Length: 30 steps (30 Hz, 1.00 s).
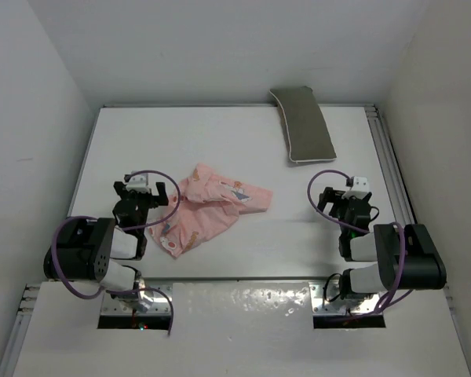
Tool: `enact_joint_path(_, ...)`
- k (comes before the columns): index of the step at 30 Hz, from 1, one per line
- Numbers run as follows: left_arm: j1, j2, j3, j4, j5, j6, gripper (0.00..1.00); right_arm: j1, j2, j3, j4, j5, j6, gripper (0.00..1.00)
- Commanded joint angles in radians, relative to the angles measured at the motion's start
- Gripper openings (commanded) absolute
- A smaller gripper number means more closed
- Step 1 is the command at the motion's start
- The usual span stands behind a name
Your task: Put the pillow into the pillowcase
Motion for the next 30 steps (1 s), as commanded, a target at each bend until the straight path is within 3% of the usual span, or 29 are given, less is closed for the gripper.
enact_joint_path(1, 0.011, -0.004, 0.018, 0.065, 0.017, -0.012, 1.00, 0.003, -0.017, -0.043, 0.053, -0.003, -0.004, 0.99)
enact_joint_path(4, 0.011, -0.003, 0.018, 0.065, 0.015, -0.010, 1.00, 0.021, -0.115, 0.152, -0.318, 0.044, -0.006, 0.99)
enact_joint_path(5, 0.011, -0.001, 0.016, 0.068, 0.015, -0.010, 1.00, 0.029, -0.125, 0.306, -0.558, 0.113, 0.018, 0.99)
enact_joint_path(7, 0.011, 0.001, 0.018, 0.072, 0.010, -0.007, 1.00, 0.029, -0.122, 0.432, -0.703, 0.155, 0.029, 0.99)
enact_joint_path(9, 0.011, -0.039, 0.047, 0.050, 0.111, 0.040, 1.00, 0.029, -0.131, 0.551, -0.745, 0.173, 0.060, 0.99)
enact_joint_path(11, 0.040, -0.143, 0.183, -0.357, 0.329, 0.114, 1.00, 0.029, -0.143, 0.603, -0.690, 0.140, 0.062, 0.99)
enact_joint_path(12, 0.030, -0.139, 0.402, -0.545, 0.389, 0.260, 1.00, 0.023, -0.139, 0.658, -0.670, 0.057, 0.056, 0.99)
enact_joint_path(13, -0.020, -0.119, 0.521, -0.878, 0.479, 0.353, 1.00, 0.023, -0.120, 0.686, -0.659, 0.019, 0.060, 0.99)
enact_joint_path(15, -0.053, -0.026, 0.724, -1.128, 0.488, 0.491, 1.00, 0.014, -0.096, 0.749, -0.633, -0.032, 0.174, 0.99)
enact_joint_path(17, -0.081, 0.023, 0.869, -1.321, 0.466, 0.522, 1.00, -0.017, -0.024, 0.807, -0.573, -0.127, 0.247, 0.99)
enact_joint_path(18, -0.091, 0.039, 0.897, -1.386, 0.471, 0.635, 1.00, -0.043, 0.015, 0.845, -0.580, -0.214, 0.249, 0.92)
enact_joint_path(19, -0.125, 0.051, 0.939, -1.519, 0.455, 0.695, 1.00, -0.046, 0.053, 0.903, -0.699, -0.373, 0.232, 0.83)
enact_joint_path(20, -0.137, 0.091, 0.963, -1.596, 0.467, 0.825, 0.65, -0.041, 0.149, 1.066, -0.805, -0.405, 0.199, 0.74)
enact_joint_path(21, -0.144, 0.117, 0.986, -1.676, 0.481, 0.850, 0.38, -0.008, 0.203, 1.156, -0.938, -0.395, 0.136, 0.62)
enact_joint_path(22, -0.162, 0.141, 1.006, -1.745, 0.465, 0.825, 0.23, 0.017, 0.258, 1.245, -1.176, -0.270, 0.102, 0.44)
enact_joint_path(23, -0.171, 0.199, 1.044, -1.767, 0.443, 0.787, 0.21, 0.029, 0.312, 1.393, -1.259, -0.178, 0.070, 0.43)
enact_joint_path(24, -0.179, 0.230, 1.067, -1.799, 0.434, 0.768, 0.27, 0.101, 0.402, 1.442, -1.318, -0.085, 0.004, 0.49)
enact_joint_path(25, -0.193, 0.255, 1.093, -1.872, 0.434, 0.774, 0.41, 0.121, 0.435, 1.468, -1.352, -0.007, -0.022, 0.84)
enact_joint_path(26, -0.199, 0.298, 1.134, -1.894, 0.435, 0.775, 0.65, 0.139, 0.461, 1.487, -1.344, 0.111, -0.049, 0.99)
enact_joint_path(27, -0.199, 0.310, 1.142, -1.915, 0.454, 0.769, 0.73, 0.167, 0.507, 1.488, -1.331, 0.150, -0.087, 0.99)
enact_joint_path(28, -0.200, 0.315, 1.145, -1.914, 0.478, 0.763, 0.95, 0.179, 0.529, 1.493, -1.318, 0.171, -0.099, 0.99)
enact_joint_path(30, -0.200, 0.309, 1.132, -1.884, 0.535, 0.754, 1.00, 0.198, 0.602, 1.508, -1.321, 0.178, -0.102, 0.99)
